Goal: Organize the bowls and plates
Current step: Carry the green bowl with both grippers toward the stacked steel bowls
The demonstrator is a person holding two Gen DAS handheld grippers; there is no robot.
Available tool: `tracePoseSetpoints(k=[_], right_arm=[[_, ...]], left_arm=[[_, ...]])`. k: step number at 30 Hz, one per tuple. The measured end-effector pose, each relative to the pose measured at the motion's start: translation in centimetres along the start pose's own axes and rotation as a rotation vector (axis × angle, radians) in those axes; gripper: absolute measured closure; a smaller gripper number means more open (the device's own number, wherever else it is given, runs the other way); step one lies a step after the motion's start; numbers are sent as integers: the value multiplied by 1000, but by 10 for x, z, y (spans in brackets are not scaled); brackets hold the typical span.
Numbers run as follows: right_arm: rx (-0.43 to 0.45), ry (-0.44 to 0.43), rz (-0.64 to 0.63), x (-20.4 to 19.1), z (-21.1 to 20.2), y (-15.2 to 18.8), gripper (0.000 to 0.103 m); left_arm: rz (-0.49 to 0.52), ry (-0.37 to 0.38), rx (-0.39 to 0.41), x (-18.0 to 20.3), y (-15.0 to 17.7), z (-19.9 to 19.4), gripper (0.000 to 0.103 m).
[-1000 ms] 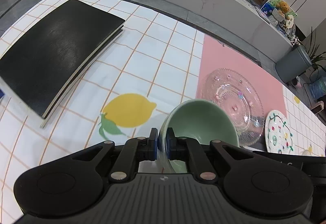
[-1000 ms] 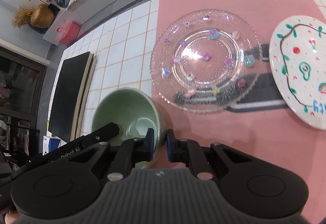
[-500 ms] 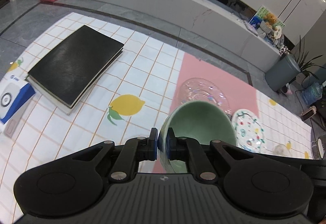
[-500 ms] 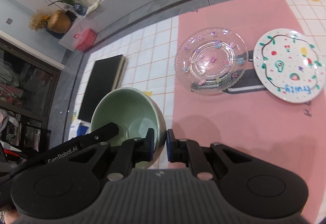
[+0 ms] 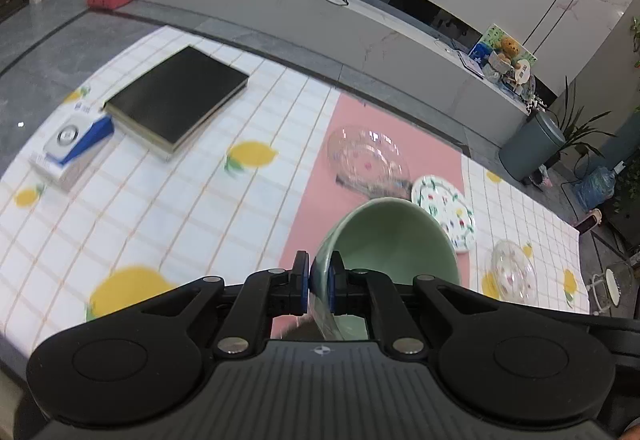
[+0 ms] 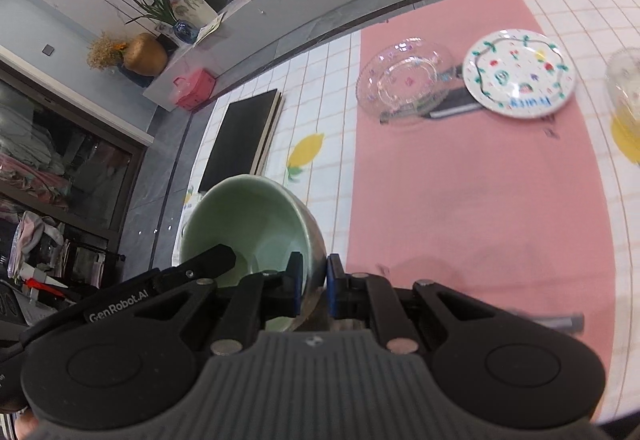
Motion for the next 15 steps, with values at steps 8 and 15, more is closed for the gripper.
tracePoseSetpoints(k=[8, 15], right_arm=[[-41, 4, 33, 15, -7, 49, 93], [-76, 18, 39, 23, -1, 67, 93]], left_arm=[[-21, -5, -46, -12, 44, -7, 93], [-36, -8, -90, -23, 68, -4, 93]])
Point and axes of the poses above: each gripper's, at about its wrist camera, not at the fingertips, and z roughly the way its jaws point, x to its right, y to its underside, the point moved 6 cm from there along z, roughly the way its jaws point, and after that the axes turned 4 degrees about -z, right-handed, at the moved point
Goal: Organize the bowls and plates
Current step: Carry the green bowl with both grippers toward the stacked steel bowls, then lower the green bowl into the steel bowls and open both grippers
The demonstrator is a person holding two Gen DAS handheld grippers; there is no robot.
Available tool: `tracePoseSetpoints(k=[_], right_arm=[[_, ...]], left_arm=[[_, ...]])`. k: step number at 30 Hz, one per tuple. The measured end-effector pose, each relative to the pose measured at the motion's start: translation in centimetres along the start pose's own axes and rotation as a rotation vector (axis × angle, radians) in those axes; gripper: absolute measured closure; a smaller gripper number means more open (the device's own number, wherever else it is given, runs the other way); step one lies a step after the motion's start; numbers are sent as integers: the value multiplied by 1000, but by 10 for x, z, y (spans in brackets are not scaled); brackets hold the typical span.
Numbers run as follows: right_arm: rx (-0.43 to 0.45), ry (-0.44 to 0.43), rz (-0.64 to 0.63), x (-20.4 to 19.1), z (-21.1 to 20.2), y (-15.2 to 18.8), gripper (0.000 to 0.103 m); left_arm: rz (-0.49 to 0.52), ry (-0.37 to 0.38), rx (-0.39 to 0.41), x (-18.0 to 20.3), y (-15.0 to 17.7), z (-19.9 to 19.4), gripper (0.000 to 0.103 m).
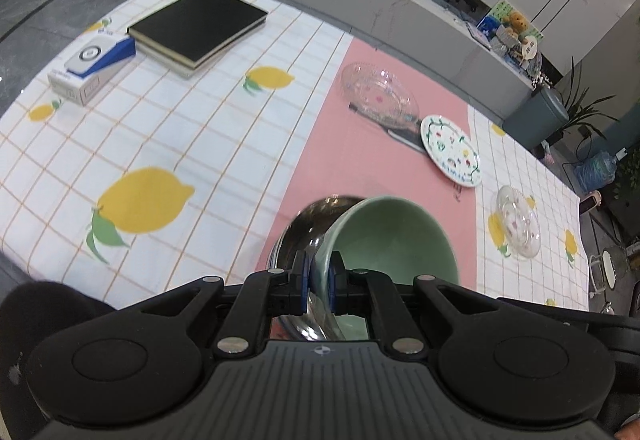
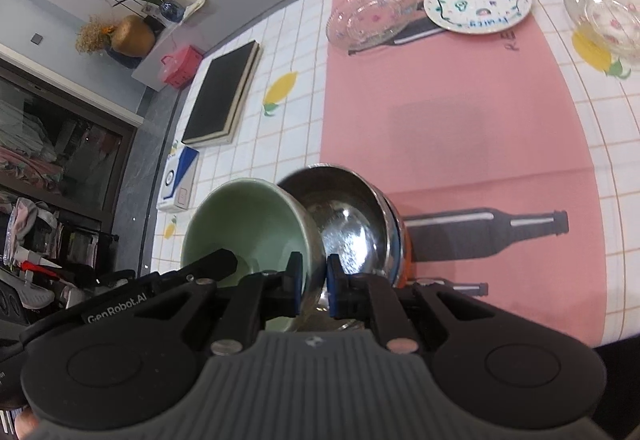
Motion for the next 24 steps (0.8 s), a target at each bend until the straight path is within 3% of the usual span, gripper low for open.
tracePoseSetpoints(k=[9, 24], right_arm=[[-8, 49, 1, 9, 11, -1, 93], [-12, 135, -73, 8, 37, -8, 95]], left_arm=[[1, -6, -41, -1, 10, 16, 93], [129, -110, -4, 5, 5, 31, 95]])
Point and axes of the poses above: each gripper's, at about its wrist camera, not at the fingertips, and z roughly the way its jaws point, x to its right, y to its underside, the point moved 6 cm from there along z, roughly the way its jaws point, and after that the axes turned 4 degrees about -z, right-handed, at the moved point
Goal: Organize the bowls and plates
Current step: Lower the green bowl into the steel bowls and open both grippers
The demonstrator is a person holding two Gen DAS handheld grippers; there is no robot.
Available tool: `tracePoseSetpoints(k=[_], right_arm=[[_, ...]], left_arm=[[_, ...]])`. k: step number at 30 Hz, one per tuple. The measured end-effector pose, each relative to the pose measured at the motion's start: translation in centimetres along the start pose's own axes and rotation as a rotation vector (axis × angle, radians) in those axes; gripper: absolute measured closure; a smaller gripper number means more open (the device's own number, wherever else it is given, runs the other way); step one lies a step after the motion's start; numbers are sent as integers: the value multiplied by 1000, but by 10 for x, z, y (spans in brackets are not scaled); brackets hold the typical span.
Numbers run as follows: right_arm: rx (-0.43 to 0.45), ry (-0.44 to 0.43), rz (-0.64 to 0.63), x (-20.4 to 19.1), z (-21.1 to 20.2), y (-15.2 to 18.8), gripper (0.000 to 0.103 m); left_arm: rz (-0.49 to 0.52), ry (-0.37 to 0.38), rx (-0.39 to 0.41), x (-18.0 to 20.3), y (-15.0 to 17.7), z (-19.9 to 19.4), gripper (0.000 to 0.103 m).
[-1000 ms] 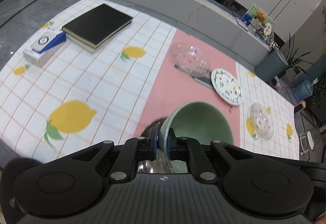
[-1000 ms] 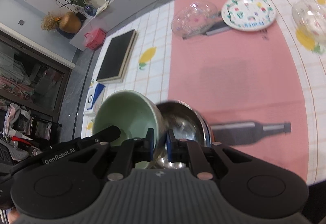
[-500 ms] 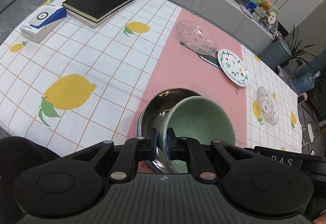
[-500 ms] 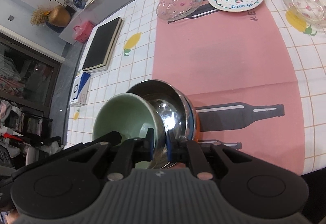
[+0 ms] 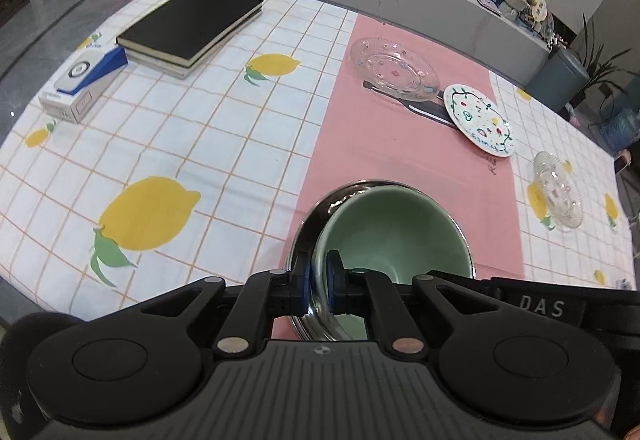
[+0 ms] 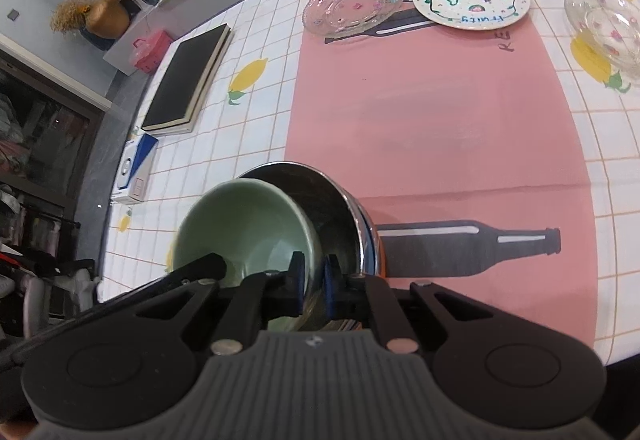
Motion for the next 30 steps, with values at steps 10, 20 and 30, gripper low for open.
tracePoseSetpoints(k=[10, 20, 30], right_arm=[[22, 56, -73, -1, 4, -8, 93], [64, 82, -125, -6, -7, -12, 90], [171, 60, -116, -4, -41, -23, 78]], left_arm=[[12, 11, 9, 1, -6, 1, 95], [-35, 69, 49, -5, -9, -8, 86], [-59, 98, 94, -6, -15, -20, 77]])
Point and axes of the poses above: each gripper's, at about its wrist camera, not at the fingertips, and z roughly the way its jaws point, x to its right, y to its underside, the point moved 6 cm from there along z, roughly the way its jaws point, and after that the axes turned 4 degrees about -z, right-handed, at the moved point
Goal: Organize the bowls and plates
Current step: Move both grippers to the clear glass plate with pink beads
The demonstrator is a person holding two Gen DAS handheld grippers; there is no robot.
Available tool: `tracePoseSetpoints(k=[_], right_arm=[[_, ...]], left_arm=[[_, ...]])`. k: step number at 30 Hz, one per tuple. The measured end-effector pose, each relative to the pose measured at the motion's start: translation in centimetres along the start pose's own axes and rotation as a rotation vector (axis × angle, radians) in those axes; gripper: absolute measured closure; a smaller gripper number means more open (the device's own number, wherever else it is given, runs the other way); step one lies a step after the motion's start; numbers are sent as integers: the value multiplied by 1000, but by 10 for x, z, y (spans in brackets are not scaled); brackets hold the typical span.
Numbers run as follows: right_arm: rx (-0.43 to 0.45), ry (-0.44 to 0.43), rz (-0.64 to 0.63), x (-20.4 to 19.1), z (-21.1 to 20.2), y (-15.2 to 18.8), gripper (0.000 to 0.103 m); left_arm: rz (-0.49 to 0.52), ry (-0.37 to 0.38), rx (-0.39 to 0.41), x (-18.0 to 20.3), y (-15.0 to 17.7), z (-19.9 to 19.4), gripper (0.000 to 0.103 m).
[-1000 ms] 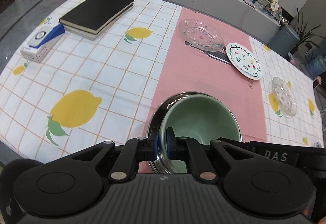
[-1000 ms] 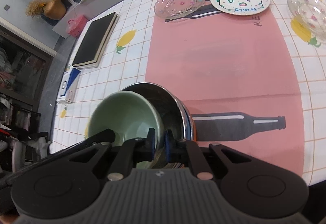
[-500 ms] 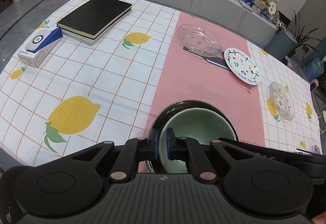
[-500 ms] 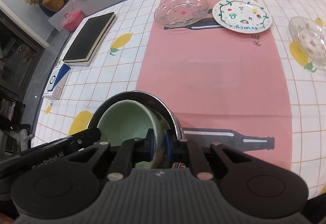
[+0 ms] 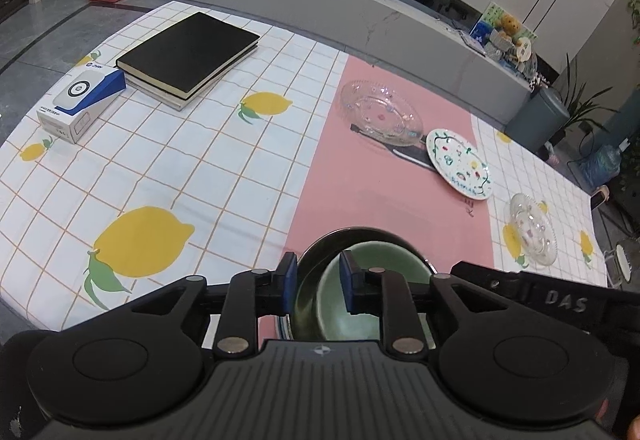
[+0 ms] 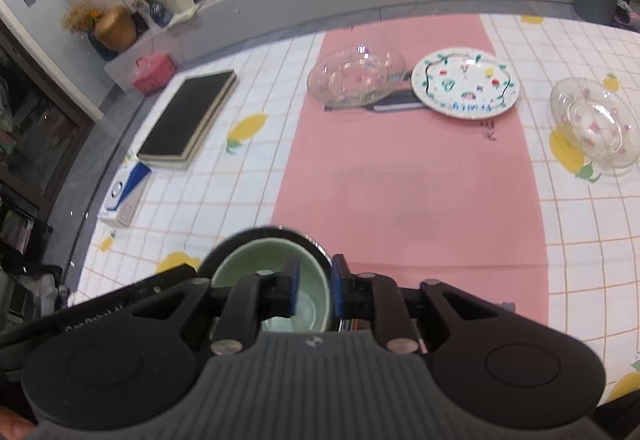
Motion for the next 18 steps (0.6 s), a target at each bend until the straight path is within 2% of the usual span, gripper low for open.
tracePoseSetpoints(k=[10, 18], right_arm=[[65, 7, 47, 25, -24, 0, 73], [104, 26, 99, 60, -38, 8, 64]], left_arm=[[18, 121, 21, 30, 3, -13, 71], [62, 162, 22, 66, 14, -8, 67]])
Point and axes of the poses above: each gripper's, at about its wrist camera, not at the fingertips, and z roughly the way its jaws point, x to its right, y to its underside, the point moved 6 cm from there along z, roughly the way its jaws point, and after that the axes turned 4 degrees about -z, right-handed, at the moved point
